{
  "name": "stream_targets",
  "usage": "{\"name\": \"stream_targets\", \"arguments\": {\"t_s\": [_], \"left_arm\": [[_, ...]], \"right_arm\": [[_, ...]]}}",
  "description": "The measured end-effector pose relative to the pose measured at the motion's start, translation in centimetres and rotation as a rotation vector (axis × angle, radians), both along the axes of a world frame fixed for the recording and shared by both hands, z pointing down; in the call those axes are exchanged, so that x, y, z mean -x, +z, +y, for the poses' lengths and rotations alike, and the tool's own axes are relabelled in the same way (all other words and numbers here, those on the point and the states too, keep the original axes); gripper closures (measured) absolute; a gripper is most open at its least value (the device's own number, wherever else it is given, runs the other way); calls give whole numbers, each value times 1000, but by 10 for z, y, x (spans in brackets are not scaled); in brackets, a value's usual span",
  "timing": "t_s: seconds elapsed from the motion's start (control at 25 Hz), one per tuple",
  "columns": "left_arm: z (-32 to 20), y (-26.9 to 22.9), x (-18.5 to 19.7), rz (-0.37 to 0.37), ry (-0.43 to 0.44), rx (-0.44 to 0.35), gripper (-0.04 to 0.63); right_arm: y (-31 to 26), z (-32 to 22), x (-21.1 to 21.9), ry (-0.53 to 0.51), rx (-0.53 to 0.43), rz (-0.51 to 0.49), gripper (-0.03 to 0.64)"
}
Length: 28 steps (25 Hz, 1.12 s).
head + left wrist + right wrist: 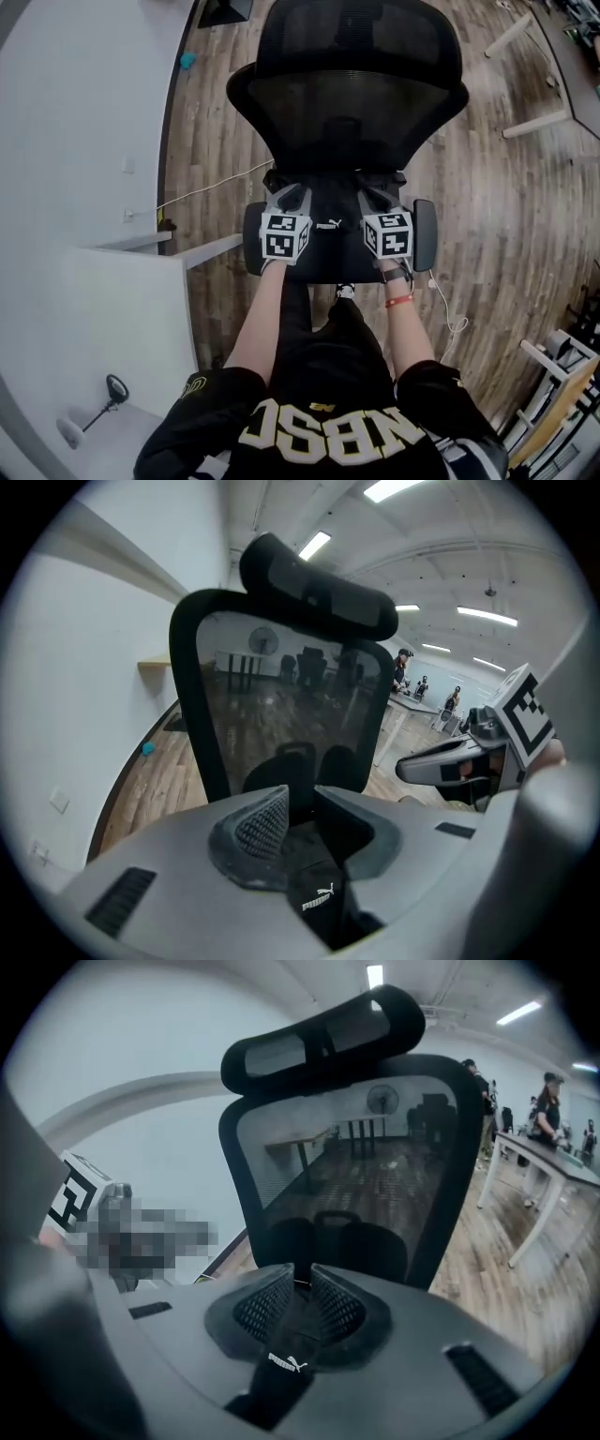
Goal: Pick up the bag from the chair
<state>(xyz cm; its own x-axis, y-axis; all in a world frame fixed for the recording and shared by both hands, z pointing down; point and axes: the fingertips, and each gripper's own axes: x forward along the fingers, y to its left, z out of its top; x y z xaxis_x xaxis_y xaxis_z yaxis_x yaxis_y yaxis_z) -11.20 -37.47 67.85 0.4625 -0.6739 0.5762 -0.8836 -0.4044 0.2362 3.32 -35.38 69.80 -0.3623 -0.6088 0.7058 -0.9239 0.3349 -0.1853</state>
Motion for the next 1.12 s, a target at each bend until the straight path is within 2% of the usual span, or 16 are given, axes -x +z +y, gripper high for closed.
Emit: {"name": "stream_targets", "arguments": {"t_s": [0.12,0.28,0.52,0.64,0.8,0.92,1.04,1.12], "left_arm": [[-9,38,5,-14,3,63,485],[-15,88,13,-52,0,151,411],[-24,158,19,-81,-12,267,309],[-27,194,20,-96,-16,324,274],[-29,236,24,-104,-49,395,231],[-28,264,29,-135,-71,436,204],[-27,289,40,-167,-138,468,158],[-28,303,49,-174,-187,480,135]], "right_arm": [[38,-9,-4,3,42,3,549],[89,-18,-12,-17,99,24,504],[160,-22,-27,-11,198,18,412],[189,-25,-37,26,227,-11,354],[232,-21,-49,59,261,6,265],[258,-18,-62,123,303,6,225],[282,-13,-72,176,345,2,156],[294,-9,-76,188,366,15,146]]}}
